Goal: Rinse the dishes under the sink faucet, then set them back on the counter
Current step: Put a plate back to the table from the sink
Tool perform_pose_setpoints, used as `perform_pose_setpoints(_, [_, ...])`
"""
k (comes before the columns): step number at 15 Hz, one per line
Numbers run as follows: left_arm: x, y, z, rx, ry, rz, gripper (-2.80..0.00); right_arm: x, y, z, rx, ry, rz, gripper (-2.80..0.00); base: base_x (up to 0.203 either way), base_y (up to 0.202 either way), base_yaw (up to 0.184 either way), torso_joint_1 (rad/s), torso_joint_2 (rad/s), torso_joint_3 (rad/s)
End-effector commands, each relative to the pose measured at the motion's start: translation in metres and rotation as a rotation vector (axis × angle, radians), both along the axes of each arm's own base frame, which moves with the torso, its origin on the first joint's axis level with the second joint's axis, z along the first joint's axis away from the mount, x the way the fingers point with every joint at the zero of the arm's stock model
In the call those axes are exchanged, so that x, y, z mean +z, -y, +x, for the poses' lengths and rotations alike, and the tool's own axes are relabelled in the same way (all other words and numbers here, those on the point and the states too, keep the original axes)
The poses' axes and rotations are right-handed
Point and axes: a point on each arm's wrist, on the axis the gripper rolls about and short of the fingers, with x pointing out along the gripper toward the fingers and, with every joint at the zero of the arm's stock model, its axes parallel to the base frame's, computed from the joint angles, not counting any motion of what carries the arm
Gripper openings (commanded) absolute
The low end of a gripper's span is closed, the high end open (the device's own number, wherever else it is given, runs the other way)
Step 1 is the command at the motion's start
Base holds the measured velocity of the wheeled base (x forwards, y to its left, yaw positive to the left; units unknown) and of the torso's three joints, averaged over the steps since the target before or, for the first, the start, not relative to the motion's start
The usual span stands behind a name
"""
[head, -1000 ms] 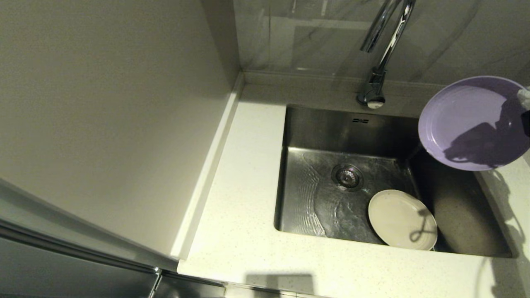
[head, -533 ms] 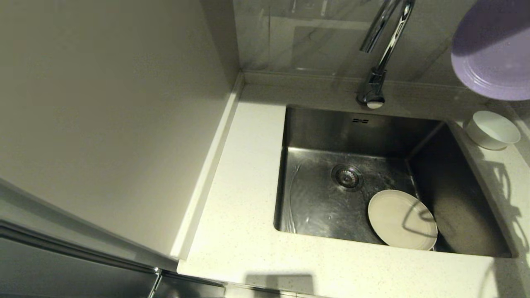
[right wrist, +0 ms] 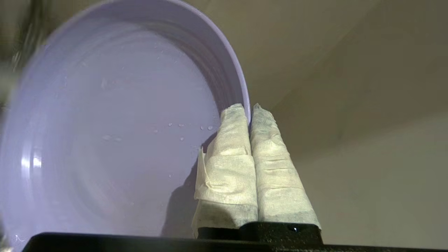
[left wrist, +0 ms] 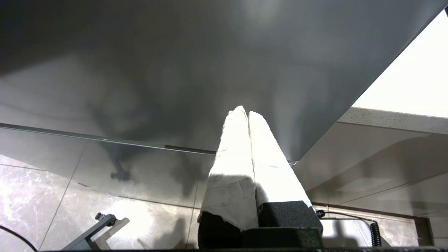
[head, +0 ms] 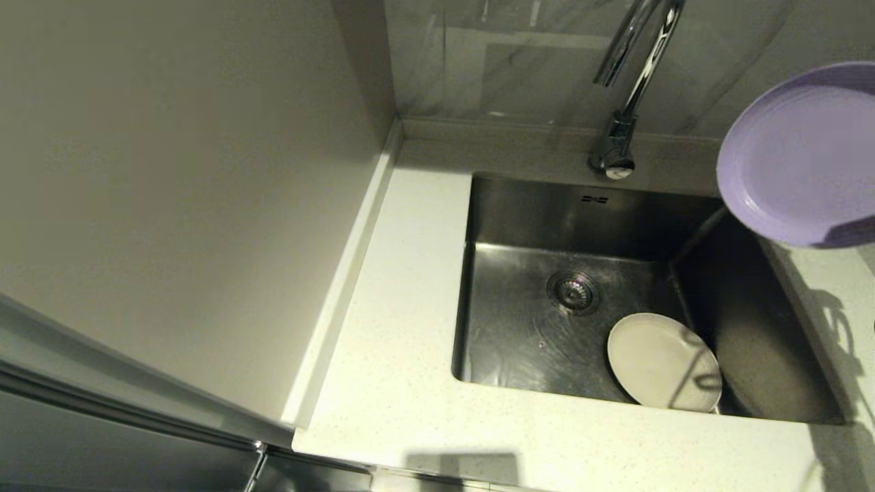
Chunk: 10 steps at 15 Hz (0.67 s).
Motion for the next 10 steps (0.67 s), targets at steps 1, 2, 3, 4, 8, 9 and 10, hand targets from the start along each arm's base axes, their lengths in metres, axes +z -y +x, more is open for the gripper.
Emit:
perform_pose_setpoints(1, [0.0,0.0,0.0,0.0,0.002,-0.001,-2.8,0.062,-0.001,-0.003,-0.008,0.121,-0.03,-2.8,0.0,0.0,0.0,0.0,0.0,0.0])
perform_pose_setpoints(2, [0.0,0.0,0.0,0.0,0.002,-0.001,-2.8,0.088,-0.003,-0.007,-0.015,0.148,-0.026,-2.8,0.0,0.0,0.0,0.0,0.0,0.0])
perform_pose_setpoints(3, [0.0,0.0,0.0,0.0,0.002,-0.001,-2.8,0.106,-0.006,-0.013,-0.018,0.177,-0.03,-2.8,0.0,0.0,0.0,0.0,0.0,0.0])
perform_pose_setpoints(4, [0.0,0.0,0.0,0.0,0.002,-0.001,-2.8,0.115,-0.008,-0.018,-0.019,0.191,-0.034,-2.8,0.0,0.0,0.0,0.0,0.0,0.0])
perform_pose_setpoints(8, [0.0,0.0,0.0,0.0,0.002,-0.001,-2.8,0.059,-0.012,-0.019,-0.025,-0.022,0.002,-2.8,0.0,0.0,0.0,0.0,0.0,0.0])
perform_pose_setpoints(9, [0.0,0.0,0.0,0.0,0.002,-0.001,-2.8,0.017,-0.012,-0.019,-0.02,-0.157,0.031,-2.8,0.0,0.0,0.0,0.0,0.0,0.0])
perform_pose_setpoints(10, [0.0,0.0,0.0,0.0,0.002,-0.001,-2.8,-0.017,-0.015,-0.024,-0.012,-0.268,0.051,-2.8,0.0,0.0,0.0,0.0,0.0,0.0])
